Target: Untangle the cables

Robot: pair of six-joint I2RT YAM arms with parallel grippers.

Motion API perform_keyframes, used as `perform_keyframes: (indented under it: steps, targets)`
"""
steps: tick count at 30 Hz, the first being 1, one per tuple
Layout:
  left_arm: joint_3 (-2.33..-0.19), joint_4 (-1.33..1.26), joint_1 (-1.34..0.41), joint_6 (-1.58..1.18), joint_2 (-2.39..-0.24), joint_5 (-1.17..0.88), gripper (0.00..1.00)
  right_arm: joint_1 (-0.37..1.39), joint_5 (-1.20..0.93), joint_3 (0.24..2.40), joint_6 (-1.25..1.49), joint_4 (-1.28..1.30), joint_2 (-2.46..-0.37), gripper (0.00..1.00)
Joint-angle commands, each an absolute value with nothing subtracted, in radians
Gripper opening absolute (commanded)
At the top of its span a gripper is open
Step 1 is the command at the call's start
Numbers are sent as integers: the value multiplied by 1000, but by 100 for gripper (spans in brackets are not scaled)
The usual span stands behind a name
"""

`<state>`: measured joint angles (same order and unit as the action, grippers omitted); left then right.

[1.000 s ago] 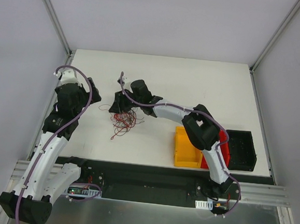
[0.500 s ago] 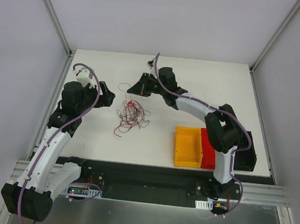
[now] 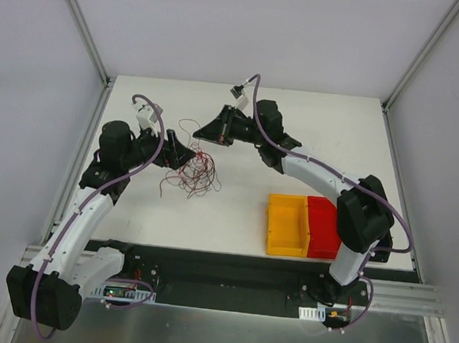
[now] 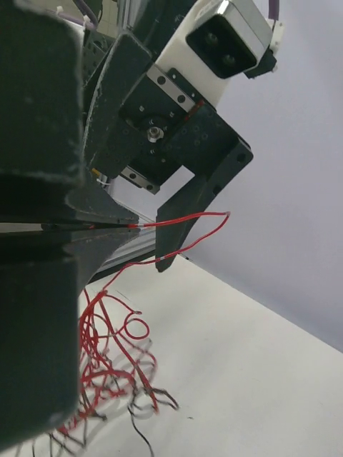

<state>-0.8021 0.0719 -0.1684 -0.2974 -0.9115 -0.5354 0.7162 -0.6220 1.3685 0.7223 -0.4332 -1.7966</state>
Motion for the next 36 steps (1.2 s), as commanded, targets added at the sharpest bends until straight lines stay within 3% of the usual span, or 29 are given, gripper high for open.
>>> perform_keyframes:
  steps: [1,9,12,17,22,27,36]
  targets:
    - [-778,-55,-166,-313,-933,-678,83,721,-637,1364,767,-489,-1703,1]
    - [-744,-144,-247,-437,-1066,-695,76,750,-626,1351,891,-613,-1658,1]
    - [-649,-263,-297,-619,-1132,-544,64,761,-623,1373,914,-620,-1632,1]
    - [-424,-517,-314,-850,-1250,-307,36,762,-583,1402,896,-585,-1563,1]
    - [-411,-515,-284,-861,-1368,-345,8,749,-584,1526,848,-487,-1511,1]
    - [-371,-486,-223,-883,-1396,-347,0,724,-578,1734,763,-347,-1500,1]
    - [-316,-425,-158,-907,-1322,-305,0,709,-511,1953,468,-57,-1425,1]
